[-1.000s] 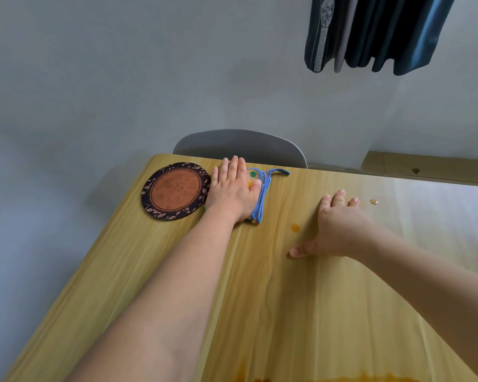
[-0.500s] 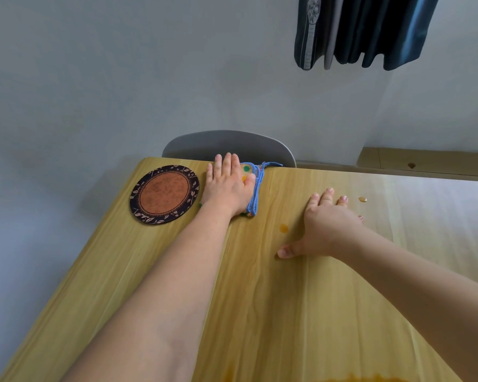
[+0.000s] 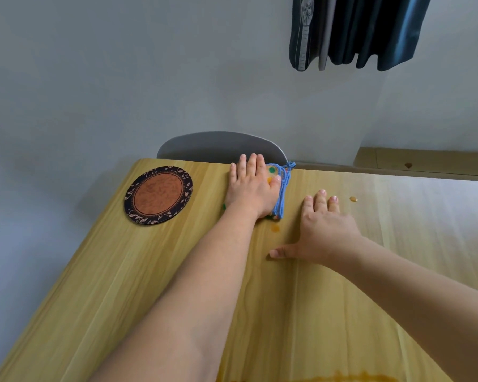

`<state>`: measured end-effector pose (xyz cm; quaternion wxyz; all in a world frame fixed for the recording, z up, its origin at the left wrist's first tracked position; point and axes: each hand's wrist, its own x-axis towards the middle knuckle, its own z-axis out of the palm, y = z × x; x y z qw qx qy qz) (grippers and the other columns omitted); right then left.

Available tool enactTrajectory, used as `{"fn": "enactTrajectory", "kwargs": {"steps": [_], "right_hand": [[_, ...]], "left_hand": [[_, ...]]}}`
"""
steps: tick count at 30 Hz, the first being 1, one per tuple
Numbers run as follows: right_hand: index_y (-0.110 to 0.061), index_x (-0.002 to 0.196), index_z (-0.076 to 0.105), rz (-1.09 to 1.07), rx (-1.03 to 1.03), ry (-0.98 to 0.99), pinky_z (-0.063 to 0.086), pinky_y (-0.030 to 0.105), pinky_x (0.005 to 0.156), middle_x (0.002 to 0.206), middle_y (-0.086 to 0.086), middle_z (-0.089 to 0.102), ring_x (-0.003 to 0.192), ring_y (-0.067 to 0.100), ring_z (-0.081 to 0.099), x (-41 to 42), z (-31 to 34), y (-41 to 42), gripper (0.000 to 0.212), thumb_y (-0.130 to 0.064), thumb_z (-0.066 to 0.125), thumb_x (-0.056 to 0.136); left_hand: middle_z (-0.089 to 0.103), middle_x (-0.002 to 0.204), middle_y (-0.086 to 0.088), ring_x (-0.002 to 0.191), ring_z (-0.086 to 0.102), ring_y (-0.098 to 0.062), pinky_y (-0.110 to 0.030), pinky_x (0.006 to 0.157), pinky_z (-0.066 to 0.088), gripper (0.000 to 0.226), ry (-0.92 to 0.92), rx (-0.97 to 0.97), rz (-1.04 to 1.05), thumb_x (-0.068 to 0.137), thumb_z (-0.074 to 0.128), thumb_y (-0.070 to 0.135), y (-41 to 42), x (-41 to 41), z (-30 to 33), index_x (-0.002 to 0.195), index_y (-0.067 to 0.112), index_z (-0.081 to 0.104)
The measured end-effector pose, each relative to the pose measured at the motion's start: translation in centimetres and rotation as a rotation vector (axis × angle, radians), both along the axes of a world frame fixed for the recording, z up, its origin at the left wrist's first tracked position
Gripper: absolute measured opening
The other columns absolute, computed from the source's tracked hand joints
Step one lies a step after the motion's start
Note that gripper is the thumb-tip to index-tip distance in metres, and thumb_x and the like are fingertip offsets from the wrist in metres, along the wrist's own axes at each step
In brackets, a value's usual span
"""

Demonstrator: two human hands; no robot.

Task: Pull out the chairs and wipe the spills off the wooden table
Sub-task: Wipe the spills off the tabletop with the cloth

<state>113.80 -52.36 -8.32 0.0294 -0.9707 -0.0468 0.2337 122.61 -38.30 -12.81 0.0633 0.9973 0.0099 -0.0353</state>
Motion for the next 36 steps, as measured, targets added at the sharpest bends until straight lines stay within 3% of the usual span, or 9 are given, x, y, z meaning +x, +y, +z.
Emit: {"fn": "enactTrajectory", "kwargs": {"steps": [5, 12, 23, 36], "right_hand": [[-0.005, 0.153, -0.010, 0.044, 0.004, 0.091, 0.014, 0.053, 0.118, 0.160, 0.016, -0.016, 0.148, 0.033, -0.008, -1.4, 0.7, -1.2, 0.137, -0.080, 0.062, 0.063], [-0.002, 0.151, -0.014, 0.034, 0.004, 0.196, 0.015, 0.057, 0.116, 0.157, 0.019, -0.022, 0.147, 0.037, -0.010, -2.1, 1.2, -1.1, 0.134, -0.066, 0.071, 0.070], [0.000, 0.151, -0.011, 0.043, -0.056, 0.190, 0.025, 0.057, 0.113, 0.157, 0.021, -0.019, 0.147, 0.040, -0.005, -1.8, 1.3, -0.7, 0.136, -0.067, 0.072, 0.067], [-0.001, 0.152, -0.006, 0.015, -0.036, 0.141, 0.025, 0.052, 0.116, 0.159, 0.019, -0.013, 0.147, 0.039, -0.001, -1.9, 1.1, -0.7, 0.137, -0.066, 0.075, 0.063]], "left_hand": [[-0.001, 0.166, -0.002, 0.152, -0.013, -0.023, -0.047, 0.121, -0.012, 0.067, 0.005, 0.023, -0.016, 0.102, 0.017, 0.051, 0.1, 0.0, 0.1, 0.158, 0.019, 0.000], [-0.005, 0.166, 0.007, 0.151, -0.015, -0.021, -0.047, 0.120, -0.013, 0.057, 0.020, 0.046, -0.084, 0.104, 0.013, 0.047, 0.1, -0.3, 0.3, 0.157, 0.031, -0.003], [-0.007, 0.166, 0.005, 0.152, -0.013, -0.021, -0.045, 0.122, -0.009, 0.060, 0.049, 0.039, -0.102, 0.103, 0.012, 0.048, 0.3, -1.2, 0.2, 0.158, 0.028, -0.003], [-0.015, 0.165, 0.004, 0.150, -0.021, -0.020, -0.045, 0.121, -0.013, 0.061, 0.095, 0.042, -0.116, 0.103, 0.010, 0.048, 1.0, -9.7, 0.2, 0.156, 0.028, -0.010]]}}
